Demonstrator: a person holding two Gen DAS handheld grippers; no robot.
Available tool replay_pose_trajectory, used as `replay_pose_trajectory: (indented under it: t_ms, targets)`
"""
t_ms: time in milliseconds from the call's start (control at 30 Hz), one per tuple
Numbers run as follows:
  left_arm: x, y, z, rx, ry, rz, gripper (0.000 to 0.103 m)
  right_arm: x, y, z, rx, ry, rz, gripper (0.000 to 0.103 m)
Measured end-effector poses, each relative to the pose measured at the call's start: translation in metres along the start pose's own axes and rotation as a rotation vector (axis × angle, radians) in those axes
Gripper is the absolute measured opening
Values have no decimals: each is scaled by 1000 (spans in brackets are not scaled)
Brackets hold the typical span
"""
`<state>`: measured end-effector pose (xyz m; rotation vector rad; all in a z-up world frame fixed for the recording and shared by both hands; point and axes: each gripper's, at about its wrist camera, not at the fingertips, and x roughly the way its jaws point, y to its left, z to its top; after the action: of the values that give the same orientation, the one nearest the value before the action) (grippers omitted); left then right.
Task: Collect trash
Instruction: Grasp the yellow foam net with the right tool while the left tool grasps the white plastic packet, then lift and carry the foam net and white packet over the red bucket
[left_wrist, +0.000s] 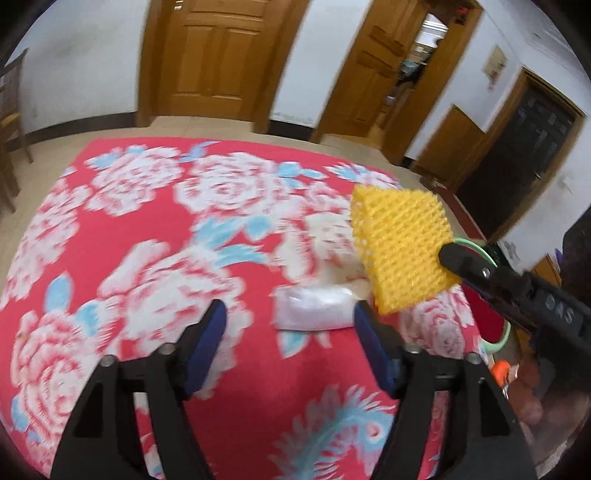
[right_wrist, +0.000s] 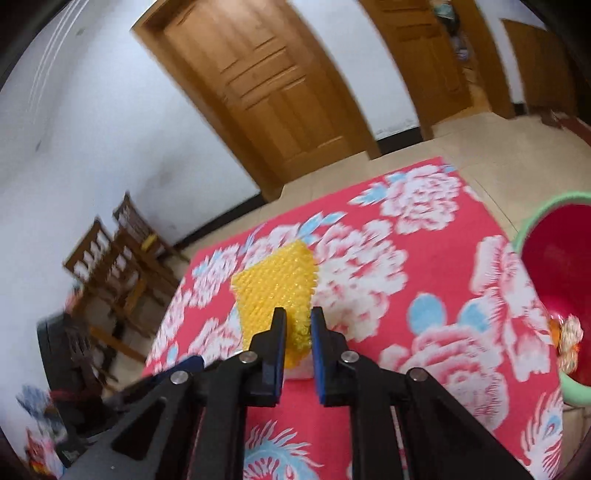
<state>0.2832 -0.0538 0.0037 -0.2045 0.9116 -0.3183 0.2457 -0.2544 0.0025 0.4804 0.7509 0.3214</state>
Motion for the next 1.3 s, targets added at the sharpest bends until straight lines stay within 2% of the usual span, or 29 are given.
replay_pose_trajectory:
  t_ms: [100,233,400,433,467,533,767,1000,1167,1300]
  targets:
    - [16,-17,0,51,34,15,75,-4,-16,2,26,-18,-64,15]
    - [34,-31,1,95,75,33,76,-1,-35,-1,89,-3,-68,15]
    - [50,-42,-1,153,92,95,77,-1,-50,-6,127,21,-81,15]
    - [53,-44,-1,156,83,98,75,-1,-51,-6,125,21,-87,15]
    - [54,-45,-1,156,78,104,70,-2,-52,-7,122,22,-93,15]
    - [54,-45,-1,146,73,98,69,-2,-51,-7,118,28,-96,15]
    - [30,-56,-15,241,28,161,67,-10,-32,-16,39,30,-91,15]
    - [-5,-55,-29,246,-19,191,67,-21,-10,-35,-23,26,-79,15]
    - [-25,-67,-41,284,-66,171,67,-35,-8,-42,-27,0,-82,15]
    - [-32,-88,-44,312,-86,112,67,-51,-13,-44,-66,-16,-147,15]
